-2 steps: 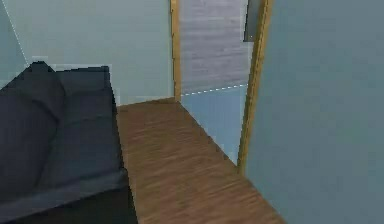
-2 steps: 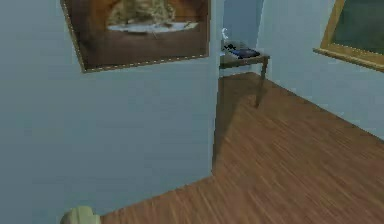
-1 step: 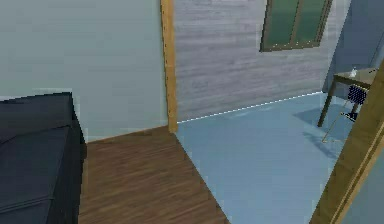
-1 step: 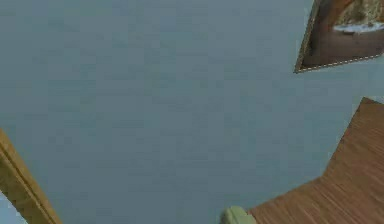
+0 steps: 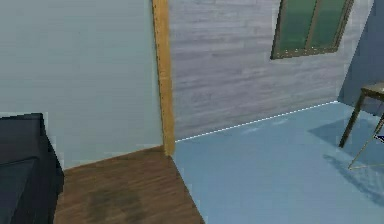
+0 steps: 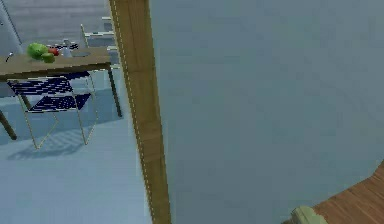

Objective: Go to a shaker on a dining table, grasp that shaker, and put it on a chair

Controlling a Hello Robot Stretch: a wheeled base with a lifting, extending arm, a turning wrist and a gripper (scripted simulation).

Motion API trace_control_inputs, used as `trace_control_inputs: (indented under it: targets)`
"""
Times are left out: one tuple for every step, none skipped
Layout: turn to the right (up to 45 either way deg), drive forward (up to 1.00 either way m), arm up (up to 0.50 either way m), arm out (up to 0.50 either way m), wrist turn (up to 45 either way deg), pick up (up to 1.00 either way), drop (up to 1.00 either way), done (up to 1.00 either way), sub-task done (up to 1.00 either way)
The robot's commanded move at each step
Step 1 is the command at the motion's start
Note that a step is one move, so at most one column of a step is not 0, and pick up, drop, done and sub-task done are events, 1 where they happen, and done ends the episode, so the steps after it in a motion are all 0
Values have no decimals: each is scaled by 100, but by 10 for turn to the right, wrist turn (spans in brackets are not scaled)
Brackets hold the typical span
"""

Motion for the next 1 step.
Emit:
trace_control_inputs:
  targets:
    - [90,0,0,0,0,0,0,0,0]
